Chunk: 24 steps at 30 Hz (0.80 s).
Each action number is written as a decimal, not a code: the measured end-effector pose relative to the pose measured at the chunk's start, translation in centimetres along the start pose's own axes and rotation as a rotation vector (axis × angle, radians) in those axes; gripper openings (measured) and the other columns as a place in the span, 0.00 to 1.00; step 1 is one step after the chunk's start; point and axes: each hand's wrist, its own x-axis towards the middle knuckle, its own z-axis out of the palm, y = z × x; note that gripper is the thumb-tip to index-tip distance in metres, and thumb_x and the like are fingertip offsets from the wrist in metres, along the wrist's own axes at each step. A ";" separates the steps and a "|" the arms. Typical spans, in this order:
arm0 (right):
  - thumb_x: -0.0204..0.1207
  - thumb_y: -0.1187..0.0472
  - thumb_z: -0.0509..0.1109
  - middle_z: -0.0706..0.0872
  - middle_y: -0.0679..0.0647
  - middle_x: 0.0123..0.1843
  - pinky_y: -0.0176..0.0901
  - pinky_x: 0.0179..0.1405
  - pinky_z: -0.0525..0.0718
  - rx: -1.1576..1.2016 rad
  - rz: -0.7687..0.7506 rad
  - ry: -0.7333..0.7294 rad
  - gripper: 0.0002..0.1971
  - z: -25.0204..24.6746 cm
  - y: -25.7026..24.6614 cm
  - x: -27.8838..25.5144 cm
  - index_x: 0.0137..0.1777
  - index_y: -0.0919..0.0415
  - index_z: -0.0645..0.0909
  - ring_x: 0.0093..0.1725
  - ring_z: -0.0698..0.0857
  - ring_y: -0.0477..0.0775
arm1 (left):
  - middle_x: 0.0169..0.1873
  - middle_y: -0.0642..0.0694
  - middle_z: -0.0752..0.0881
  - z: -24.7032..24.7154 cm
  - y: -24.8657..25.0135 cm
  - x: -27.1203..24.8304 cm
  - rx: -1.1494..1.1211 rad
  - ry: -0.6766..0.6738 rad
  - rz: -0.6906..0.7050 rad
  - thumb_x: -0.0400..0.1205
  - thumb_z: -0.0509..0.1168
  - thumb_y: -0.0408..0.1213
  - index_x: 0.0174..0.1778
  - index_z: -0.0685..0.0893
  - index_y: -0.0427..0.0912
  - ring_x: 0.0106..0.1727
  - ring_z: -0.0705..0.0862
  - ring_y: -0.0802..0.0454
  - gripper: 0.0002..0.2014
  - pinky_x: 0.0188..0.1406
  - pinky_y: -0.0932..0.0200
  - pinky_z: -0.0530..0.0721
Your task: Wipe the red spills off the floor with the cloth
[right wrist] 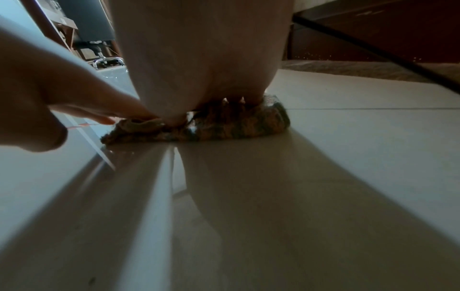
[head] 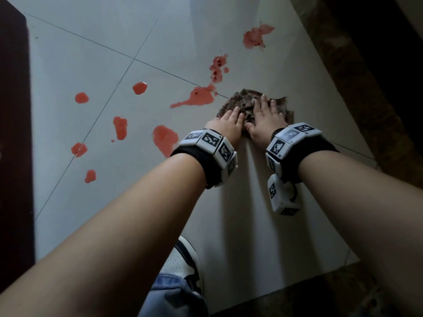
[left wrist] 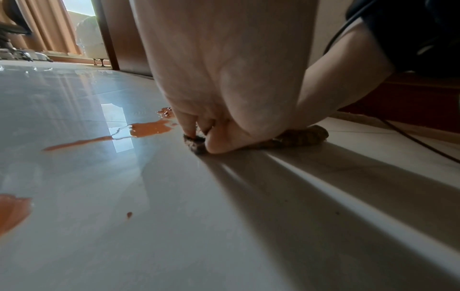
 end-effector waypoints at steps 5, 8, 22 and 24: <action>0.86 0.52 0.51 0.36 0.56 0.86 0.56 0.82 0.43 0.010 -0.019 -0.001 0.33 -0.5 -0.3 0.9 0.84 0.61 0.40 0.85 0.39 0.59 | 0.84 0.42 0.39 -1.0 0.1 0.6 -0.029 -0.011 -0.039 0.89 0.44 0.38 0.83 0.40 0.36 0.85 0.43 0.49 0.28 0.82 0.53 0.49; 0.86 0.52 0.51 0.36 0.56 0.86 0.56 0.82 0.43 0.013 -0.021 0.003 0.33 -1.0 -0.5 1.6 0.84 0.61 0.40 0.85 0.39 0.59 | 0.84 0.41 0.40 -1.9 0.0 1.2 -0.039 -0.012 -0.053 0.89 0.43 0.37 0.83 0.41 0.36 0.85 0.44 0.48 0.28 0.83 0.53 0.48; 0.86 0.54 0.51 0.37 0.57 0.86 0.56 0.82 0.46 0.007 -0.006 0.008 0.32 -3.7 0.4 5.0 0.84 0.63 0.40 0.85 0.40 0.58 | 0.84 0.40 0.41 -4.8 0.6 5.9 0.009 -0.064 -0.079 0.87 0.51 0.40 0.83 0.42 0.35 0.85 0.45 0.45 0.33 0.81 0.45 0.53; 0.86 0.54 0.50 0.37 0.56 0.86 0.56 0.82 0.47 0.009 0.014 -0.013 0.32 -4.0 0.0 4.8 0.84 0.63 0.41 0.85 0.40 0.58 | 0.84 0.37 0.49 -5.5 0.5 6.1 0.018 -0.110 -0.036 0.83 0.56 0.38 0.83 0.52 0.35 0.83 0.56 0.41 0.33 0.78 0.43 0.61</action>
